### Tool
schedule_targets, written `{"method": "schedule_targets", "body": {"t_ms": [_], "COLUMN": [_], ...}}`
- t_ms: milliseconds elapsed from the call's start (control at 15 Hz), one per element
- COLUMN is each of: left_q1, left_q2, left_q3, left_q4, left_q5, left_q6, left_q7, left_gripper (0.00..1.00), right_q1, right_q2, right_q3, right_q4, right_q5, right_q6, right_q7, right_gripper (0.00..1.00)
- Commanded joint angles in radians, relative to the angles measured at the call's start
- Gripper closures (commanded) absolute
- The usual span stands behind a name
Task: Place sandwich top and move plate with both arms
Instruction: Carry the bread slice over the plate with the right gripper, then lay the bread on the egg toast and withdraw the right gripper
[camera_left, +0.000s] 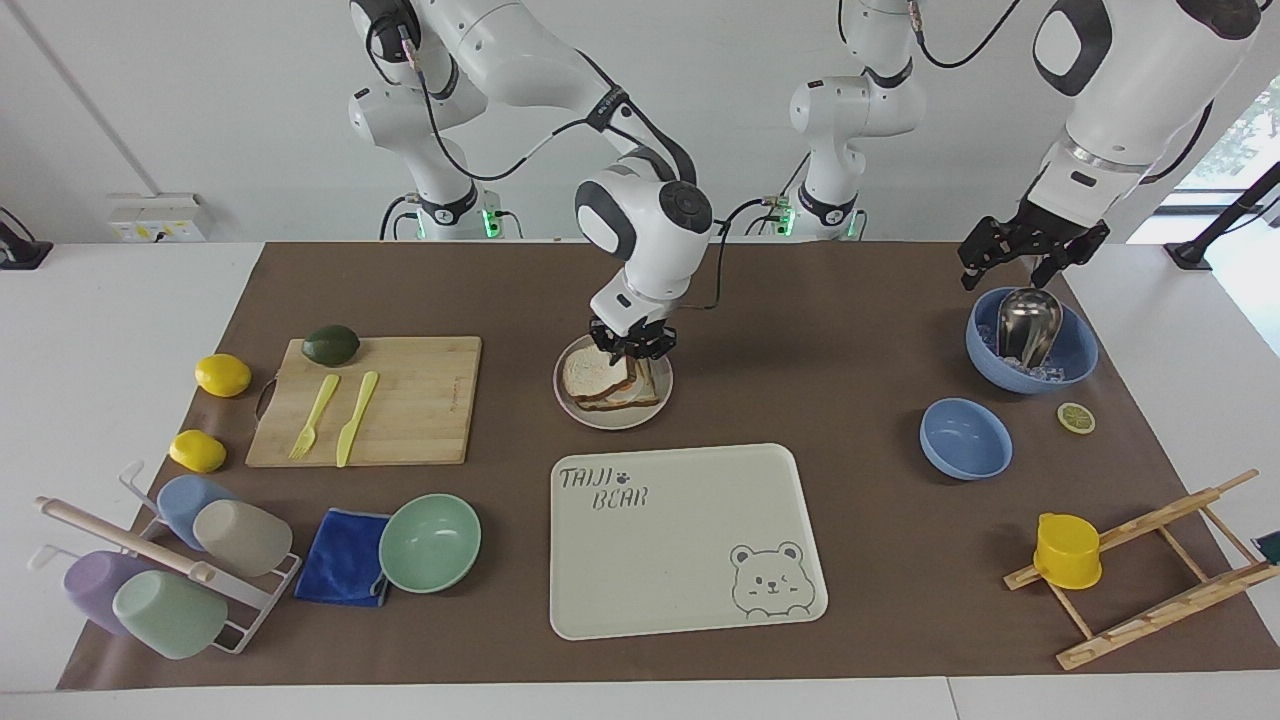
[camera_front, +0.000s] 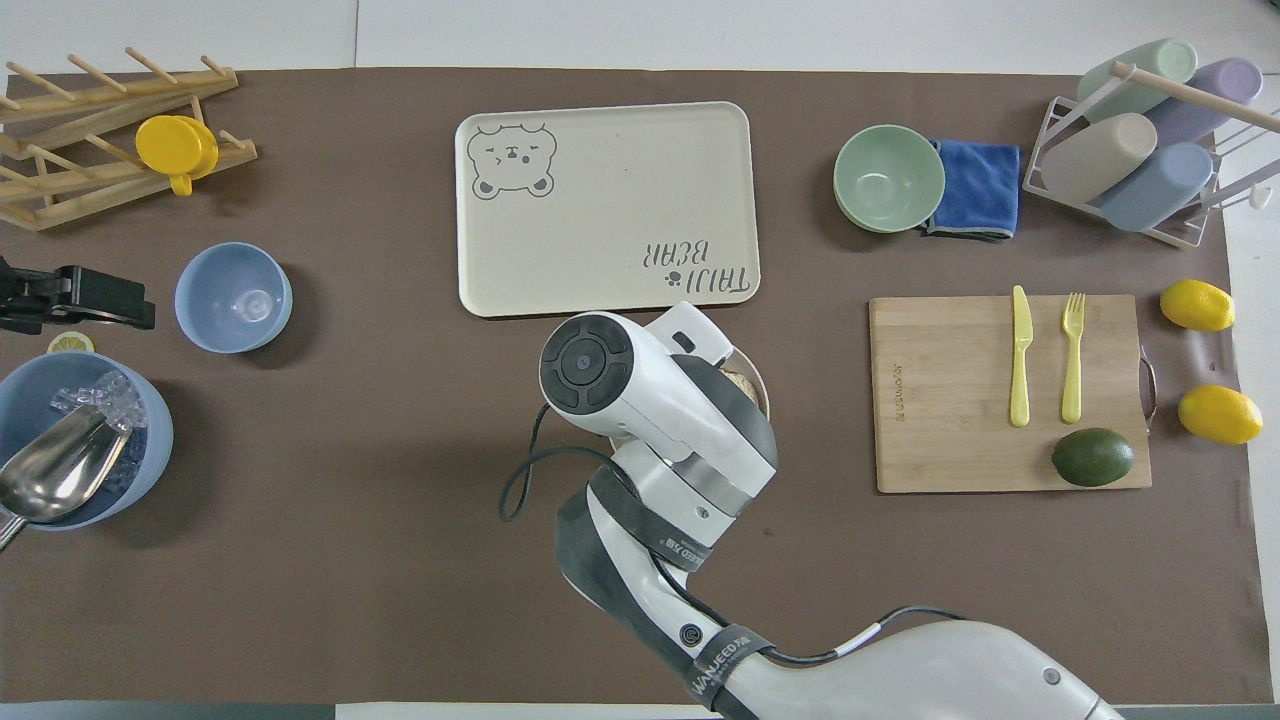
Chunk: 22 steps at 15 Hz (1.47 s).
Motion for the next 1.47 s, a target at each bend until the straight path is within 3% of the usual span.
{"method": "schedule_targets", "body": {"t_ms": [0, 133, 333, 467, 667, 800, 1000, 1133, 1400], "left_q1": [0.008, 0.008, 0.008, 0.008, 0.007, -0.002, -0.031, -0.1, -0.271], "left_q2": [-0.028, -0.028, -0.03, -0.031, -0.056, -0.063, -0.047, -0.034, -0.022], "left_q3": [-0.005, -0.005, -0.005, -0.005, -0.005, -0.007, -0.011, -0.011, -0.011], "left_q4": [-0.031, -0.04, -0.04, -0.051, -0.103, -0.129, -0.149, -0.189, -0.344], "left_q5": [0.018, 0.018, 0.016, 0.016, 0.013, 0.007, -0.062, -0.083, -0.103], "left_q6": [0.003, 0.005, 0.01, 0.017, 0.052, 0.089, 0.123, 0.175, 0.413], "left_q7": [0.013, 0.01, 0.007, 0.005, -0.015, -0.045, -0.084, -0.177, -0.366], "left_gripper": [0.0, 0.0, 0.0, 0.0, 0.0, 0.0, 0.0, 0.0, 0.0], "right_q1": [-0.013, -0.004, 0.02, -0.019, -0.107, -0.209, -0.341, -0.398, -0.507], "right_q2": [-0.021, -0.018, -0.018, -0.033, -0.128, -0.188, -0.259, -0.303, -0.378], "right_q3": [0.009, 0.009, 0.011, 0.012, 0.011, 0.009, 0.009, 0.006, 0.0], "right_q4": [-0.032, -0.026, -0.013, 0.004, 0.004, 0.006, 0.009, 0.008, 0.008], "right_q5": [0.025, 0.025, 0.023, 0.025, 0.081, 0.159, 0.181, 0.183, 0.183], "right_q6": [0.03, 0.059, 0.102, 0.092, 0.087, 0.026, -0.118, -0.201, -0.339], "right_q7": [0.045, 0.08, 0.122, 0.11, 0.035, -0.086, -0.295, -0.392, -0.571], "right_gripper": [0.1, 0.0, 0.0, 0.0, 0.0, 0.0, 0.0, 0.0, 0.0]}}
